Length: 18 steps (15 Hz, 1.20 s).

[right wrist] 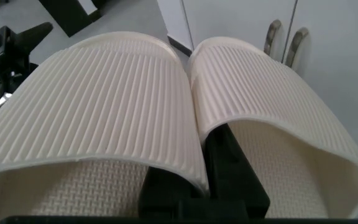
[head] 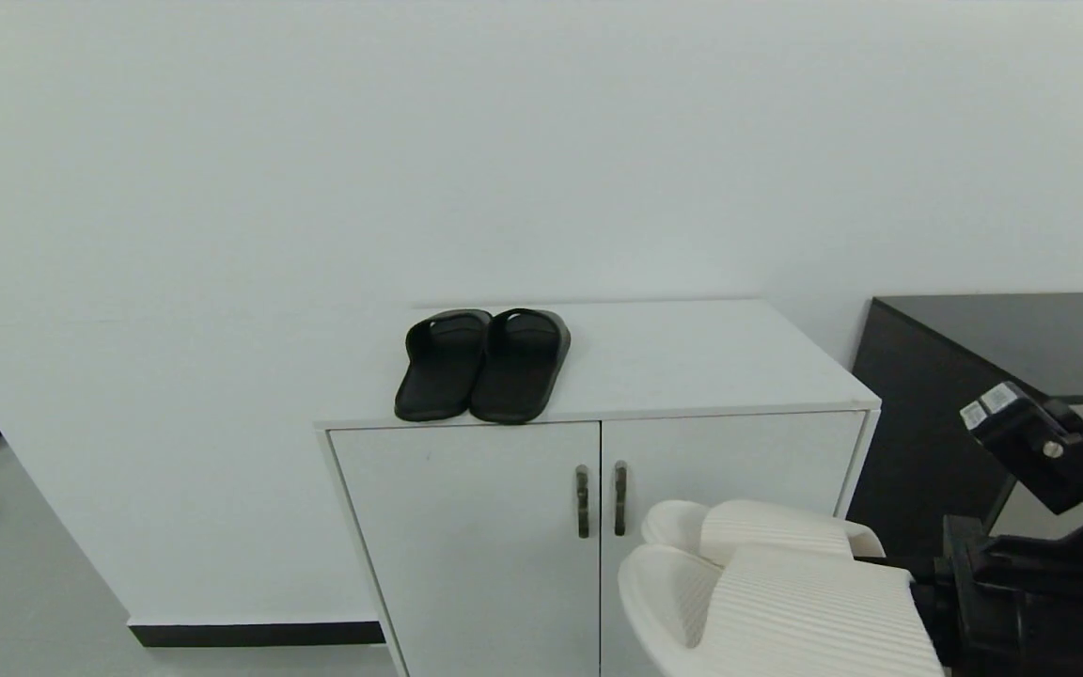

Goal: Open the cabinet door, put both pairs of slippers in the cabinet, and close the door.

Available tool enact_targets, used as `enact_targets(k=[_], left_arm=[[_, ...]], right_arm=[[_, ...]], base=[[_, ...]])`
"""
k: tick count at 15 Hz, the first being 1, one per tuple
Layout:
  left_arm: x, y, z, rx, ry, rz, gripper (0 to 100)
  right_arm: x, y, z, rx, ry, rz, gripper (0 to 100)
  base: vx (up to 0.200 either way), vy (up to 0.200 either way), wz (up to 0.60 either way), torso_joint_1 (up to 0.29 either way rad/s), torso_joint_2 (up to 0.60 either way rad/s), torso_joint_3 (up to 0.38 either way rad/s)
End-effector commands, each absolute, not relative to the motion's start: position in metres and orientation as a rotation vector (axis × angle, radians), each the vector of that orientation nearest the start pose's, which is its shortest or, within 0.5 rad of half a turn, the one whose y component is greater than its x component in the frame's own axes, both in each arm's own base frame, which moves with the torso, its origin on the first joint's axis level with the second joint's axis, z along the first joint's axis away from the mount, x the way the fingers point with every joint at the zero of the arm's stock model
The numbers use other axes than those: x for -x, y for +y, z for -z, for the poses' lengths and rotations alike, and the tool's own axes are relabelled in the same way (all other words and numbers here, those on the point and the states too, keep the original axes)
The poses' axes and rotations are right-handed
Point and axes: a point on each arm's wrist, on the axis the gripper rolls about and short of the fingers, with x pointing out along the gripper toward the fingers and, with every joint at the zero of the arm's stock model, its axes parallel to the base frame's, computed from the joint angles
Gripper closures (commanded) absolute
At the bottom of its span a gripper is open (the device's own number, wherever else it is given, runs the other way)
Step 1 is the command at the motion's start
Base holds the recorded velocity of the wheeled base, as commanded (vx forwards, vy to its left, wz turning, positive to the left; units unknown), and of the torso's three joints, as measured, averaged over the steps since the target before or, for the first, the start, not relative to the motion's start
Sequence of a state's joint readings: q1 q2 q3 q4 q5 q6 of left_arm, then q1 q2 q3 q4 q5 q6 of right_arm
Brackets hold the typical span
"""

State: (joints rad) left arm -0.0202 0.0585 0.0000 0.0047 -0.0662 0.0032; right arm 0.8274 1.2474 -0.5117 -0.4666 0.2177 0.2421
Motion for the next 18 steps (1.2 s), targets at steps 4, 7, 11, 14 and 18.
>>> enact_targets(k=[4, 7, 11, 14, 18], left_arm=[[0.019, -0.001, -0.076, -0.002, 0.060, 0.089, 100], [0.018, -0.001, -0.076, -0.002, 0.063, 0.091, 100], [0.018, -0.001, -0.076, -0.002, 0.069, 0.089, 100], [0.019, -0.001, -0.076, -0.002, 0.058, 0.091, 100], [0.023, -0.001, -0.075, -0.004, 0.008, 0.069, 100]], right_arm=[[-0.119, 0.136, -0.190, -0.131, 0.406, -1.021, 100], [-0.125, 0.132, -0.185, -0.148, 0.393, -1.035, 100], [-0.125, 0.131, -0.183, -0.140, 0.377, -1.039, 100], [-0.124, 0.130, -0.182, -0.135, 0.376, -1.040, 100], [-0.121, 0.127, -0.176, -0.109, 0.366, -1.044, 100]], base=[[-0.100, 0.000, 0.00, 0.000, 0.00, 0.004], [0.000, -0.067, 0.00, 0.002, 0.00, 0.001], [0.000, -0.200, 0.00, 0.002, 0.00, 0.006], [0.000, 0.000, 0.00, 0.000, 0.00, 0.000], [0.000, 0.000, 0.00, 0.000, 0.00, 0.000]])
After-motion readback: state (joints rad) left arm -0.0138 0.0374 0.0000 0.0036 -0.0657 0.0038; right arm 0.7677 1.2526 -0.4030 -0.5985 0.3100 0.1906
